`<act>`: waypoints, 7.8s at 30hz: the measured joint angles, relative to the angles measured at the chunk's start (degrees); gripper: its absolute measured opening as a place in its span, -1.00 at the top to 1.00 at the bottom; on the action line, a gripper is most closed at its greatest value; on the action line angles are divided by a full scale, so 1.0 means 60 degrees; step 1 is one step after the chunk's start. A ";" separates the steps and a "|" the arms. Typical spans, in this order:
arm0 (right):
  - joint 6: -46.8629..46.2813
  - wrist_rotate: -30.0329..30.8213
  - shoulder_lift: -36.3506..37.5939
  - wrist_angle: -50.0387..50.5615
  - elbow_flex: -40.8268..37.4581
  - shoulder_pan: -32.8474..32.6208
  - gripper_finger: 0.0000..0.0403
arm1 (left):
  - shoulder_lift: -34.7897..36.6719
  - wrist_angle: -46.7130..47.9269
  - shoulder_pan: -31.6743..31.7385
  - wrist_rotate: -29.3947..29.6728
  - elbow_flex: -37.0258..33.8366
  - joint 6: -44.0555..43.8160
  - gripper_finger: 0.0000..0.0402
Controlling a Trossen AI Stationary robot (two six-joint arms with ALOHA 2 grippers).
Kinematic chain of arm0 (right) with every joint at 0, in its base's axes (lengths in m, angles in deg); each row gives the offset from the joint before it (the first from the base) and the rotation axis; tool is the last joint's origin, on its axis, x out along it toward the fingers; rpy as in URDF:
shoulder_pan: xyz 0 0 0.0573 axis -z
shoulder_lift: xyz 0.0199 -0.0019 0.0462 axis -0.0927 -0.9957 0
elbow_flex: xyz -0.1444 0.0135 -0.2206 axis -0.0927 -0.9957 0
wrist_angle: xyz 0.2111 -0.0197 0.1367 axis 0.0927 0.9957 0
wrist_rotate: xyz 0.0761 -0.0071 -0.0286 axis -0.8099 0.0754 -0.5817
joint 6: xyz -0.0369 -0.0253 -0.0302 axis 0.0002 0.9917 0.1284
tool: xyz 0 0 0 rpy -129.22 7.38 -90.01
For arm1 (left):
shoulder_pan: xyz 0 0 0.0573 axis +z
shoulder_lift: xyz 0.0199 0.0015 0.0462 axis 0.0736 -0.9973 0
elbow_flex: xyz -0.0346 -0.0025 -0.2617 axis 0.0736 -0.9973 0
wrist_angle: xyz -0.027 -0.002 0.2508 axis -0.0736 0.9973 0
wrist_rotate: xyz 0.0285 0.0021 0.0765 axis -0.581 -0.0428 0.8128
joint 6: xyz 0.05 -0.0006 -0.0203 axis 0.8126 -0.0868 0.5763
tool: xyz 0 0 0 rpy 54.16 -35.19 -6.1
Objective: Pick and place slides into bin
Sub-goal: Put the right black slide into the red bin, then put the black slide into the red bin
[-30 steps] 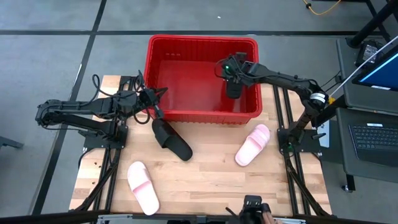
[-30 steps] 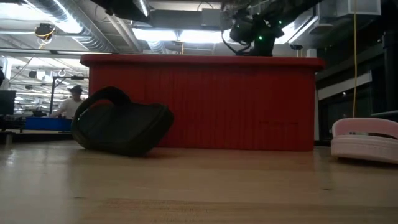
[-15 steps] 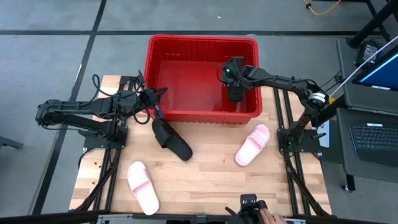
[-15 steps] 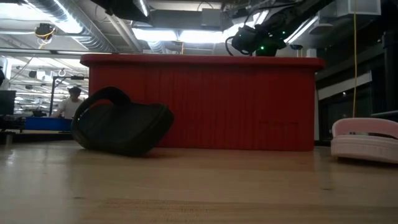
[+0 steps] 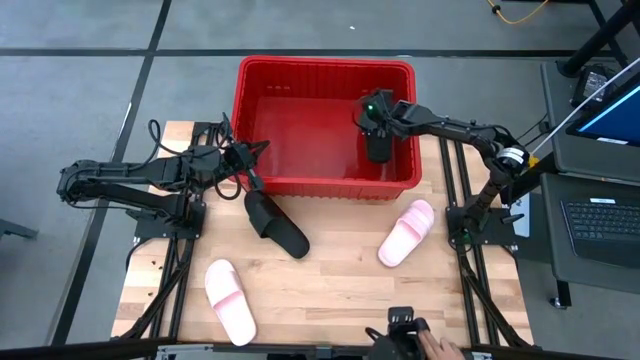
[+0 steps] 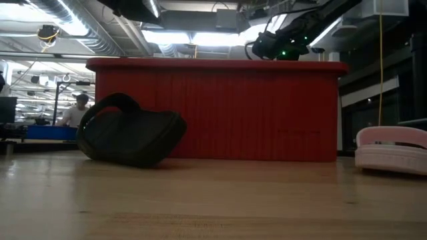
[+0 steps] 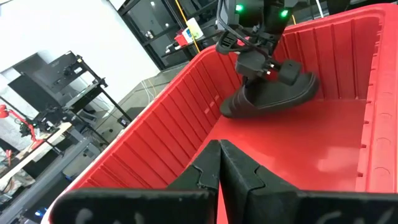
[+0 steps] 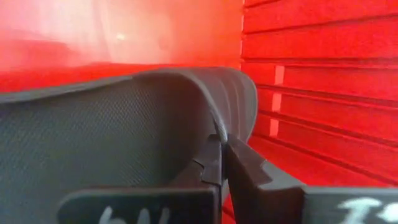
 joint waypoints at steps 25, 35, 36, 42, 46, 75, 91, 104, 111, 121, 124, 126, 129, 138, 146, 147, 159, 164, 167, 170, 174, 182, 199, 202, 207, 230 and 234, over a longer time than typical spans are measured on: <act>-0.0094 -0.0028 -0.0025 -0.0593 -0.0720 0.0135 0.94 | 0.0000 0.0000 0.0000 -0.0004 0.0000 -0.0073 0.99; -0.0230 -0.0340 -0.0025 -0.0470 -0.0720 0.0190 0.94 | 0.0000 0.0000 -0.0003 -0.0004 0.0000 -0.0073 0.99; -0.0228 -0.0369 -0.0025 -0.0445 -0.0720 0.0208 0.94 | 0.0000 0.0000 -0.0002 -0.0004 0.0000 -0.0073 0.99; -0.0230 -0.0431 -0.0025 -0.0406 -0.0720 0.0223 0.94 | 0.0001 -0.0001 -0.0003 -0.0004 0.0000 -0.0073 0.98; -0.0370 -0.0464 -0.0025 -0.0210 -0.0720 0.0223 0.94 | 0.0000 0.0000 -0.0001 -0.0004 0.0000 -0.0073 0.99; -0.0546 -0.0544 -0.0025 0.0320 -0.0717 0.0221 0.90 | 0.0000 0.0000 -0.0002 -0.0004 0.0000 -0.0075 0.98; -0.0958 -0.0566 -0.0025 0.0616 -0.0709 0.0213 0.81 | 0.0000 -0.0004 -0.0003 -0.0004 0.0000 -0.0076 0.98; -0.1301 -0.0903 -0.0029 0.0764 -0.0708 0.0216 0.51 | 0.0000 -0.0001 -0.0003 -0.0007 0.0000 -0.0073 0.98; -0.1431 -0.0888 -0.0029 0.0881 -0.0709 0.0198 0.22 | 0.0004 -0.0004 -0.0003 -0.0007 0.0000 -0.0073 0.98; -0.1695 -0.0883 -0.0028 0.1019 -0.0707 0.0098 -0.08 | 0.0001 0.0000 0.0000 -0.0007 0.0000 -0.0073 0.98; -0.1794 -0.0883 -0.0006 0.1132 -0.0592 -0.0040 -0.14 | 0.0000 0.0000 0.0000 -0.0007 0.0000 -0.0073 0.98; -0.1972 -0.0883 0.0024 0.1246 -0.0381 -0.0121 -0.15 | 0.0003 0.0000 -0.0003 -0.0007 0.0000 -0.0073 0.98; -0.2015 -0.0883 0.0044 0.1724 -0.0108 -0.0192 -0.15 | 0.0004 0.0008 0.0000 -0.0007 0.0000 -0.0073 0.98; -0.2266 -0.0883 0.0044 0.2335 0.0458 -0.0388 -0.16 | 0.0002 0.0083 -0.0003 -0.0008 0.0000 -0.0073 0.98; -0.2791 -0.0883 0.0044 0.3008 0.1135 -0.0397 -0.16 | 0.0004 0.0370 0.0000 -0.0011 0.0000 -0.0073 0.98; -0.2870 -0.0883 0.0044 0.3005 0.1198 -0.0424 -0.16 | 0.0004 0.0392 -0.0002 -0.0011 0.0000 -0.0073 0.98; -0.3078 -0.0756 0.0044 0.3185 0.2050 -0.0941 -0.15 | 0.0004 0.0517 0.0000 -0.0011 0.0000 -0.0073 0.98; -0.3995 -0.0332 0.0044 0.3656 0.2410 -0.1298 0.04 | 0.0004 0.0528 -0.0002 -0.0005 0.0000 0.0296 0.98; -0.4363 -0.0322 0.0044 0.4177 0.2884 -0.1626 0.32 | 0.0004 0.0533 -0.0002 -0.0007 0.0000 0.0646 0.98; -0.4753 -0.0325 0.0044 0.4703 0.3409 -0.2016 0.66 | 0.0004 0.0536 -0.0003 -0.0022 0.0000 0.0643 0.98; -0.4907 -0.0264 0.0051 0.5160 0.3935 -0.2584 0.95 | 0.0009 0.0833 -0.0092 -0.0517 0.0000 0.0767 0.98; -0.4975 0.1059 0.0074 0.5635 0.4219 -0.3862 0.97 | 0.0007 0.1363 -0.0765 -0.0903 0.0000 0.1059 0.98; -0.8190 0.2465 0.0102 0.6715 0.4207 -0.7581 0.99 | 0.0007 0.2313 -0.4637 0.0878 0.0000 -0.1005 0.99; -0.8969 0.2498 0.0102 0.6635 0.4120 -0.8269 0.99 | 0.0004 0.2361 -0.5501 0.0953 0.0000 -0.1642 0.99; -0.9559 0.2498 0.0098 0.6213 0.3710 -0.9235 0.99 | -0.0205 0.2841 -0.6780 0.2215 0.0000 -0.3059 0.99; -1.1016 0.3449 0.0095 0.4159 0.2238 -1.0894 0.98 | -0.3899 0.3307 -1.0327 0.4600 0.0563 -0.9726 0.99; -1.1005 0.3499 0.0095 0.3885 0.2238 -1.0894 0.98 | -0.4506 0.4060 -1.0324 0.4459 0.1458 -0.9713 0.99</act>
